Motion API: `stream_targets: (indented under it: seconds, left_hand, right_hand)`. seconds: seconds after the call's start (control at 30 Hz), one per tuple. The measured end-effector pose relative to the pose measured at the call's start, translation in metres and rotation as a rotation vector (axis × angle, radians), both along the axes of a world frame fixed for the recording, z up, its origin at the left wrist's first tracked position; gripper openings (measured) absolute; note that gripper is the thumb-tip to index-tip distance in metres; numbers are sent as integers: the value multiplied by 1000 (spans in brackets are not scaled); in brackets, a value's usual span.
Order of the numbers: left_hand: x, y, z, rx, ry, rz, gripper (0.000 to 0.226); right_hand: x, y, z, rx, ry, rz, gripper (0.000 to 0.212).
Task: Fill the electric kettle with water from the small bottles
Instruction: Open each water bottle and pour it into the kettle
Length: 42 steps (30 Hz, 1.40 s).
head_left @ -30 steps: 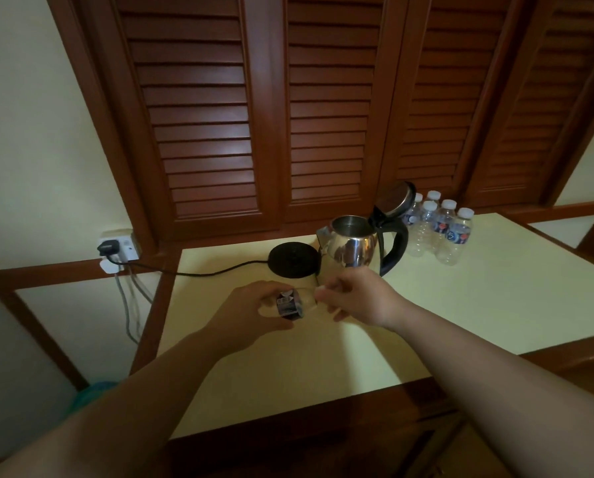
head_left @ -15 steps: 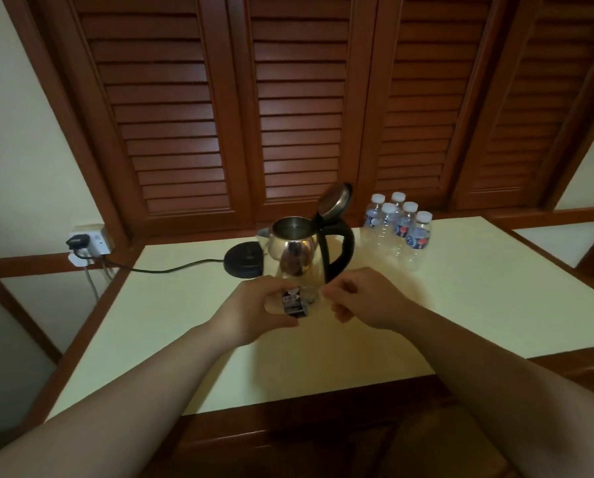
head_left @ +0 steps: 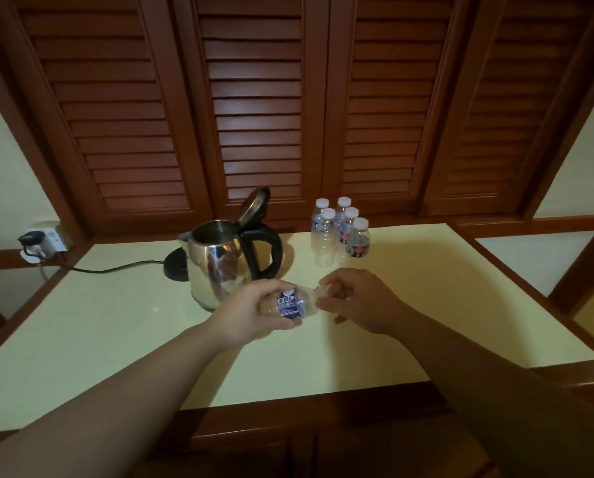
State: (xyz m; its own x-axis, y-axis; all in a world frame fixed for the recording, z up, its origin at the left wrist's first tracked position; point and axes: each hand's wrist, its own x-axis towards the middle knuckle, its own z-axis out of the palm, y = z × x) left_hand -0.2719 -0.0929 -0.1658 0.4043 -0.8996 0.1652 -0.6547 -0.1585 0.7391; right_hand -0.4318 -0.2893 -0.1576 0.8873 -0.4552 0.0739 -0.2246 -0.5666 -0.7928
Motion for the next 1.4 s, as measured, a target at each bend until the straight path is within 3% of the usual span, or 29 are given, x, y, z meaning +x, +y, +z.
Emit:
stream_targets:
  seconds: [0.2, 0.33, 0.5, 0.67, 1.4]
  left_hand:
    - [-10, -23, -1, 18, -41, 16, 50]
    - [-10, -43, -9, -24, -77, 80, 52]
    - [-13, -75, -13, -135, 183, 247, 41]
    - [-15, -110, -19, -195, 218, 323, 41]
    - [-2, -174, -45, -155, 277, 501, 49]
  right_hand:
    - [-5, -23, -1, -58, 12, 45, 21]
    - [-6, -45, -16, -186, -53, -84, 25]
    - [-15, -74, -47, -304, 169, -305, 63]
    - [-9, -80, -85, -433, 444, -266, 101]
    - [-3, -83, -103, -527, 444, -291, 106]
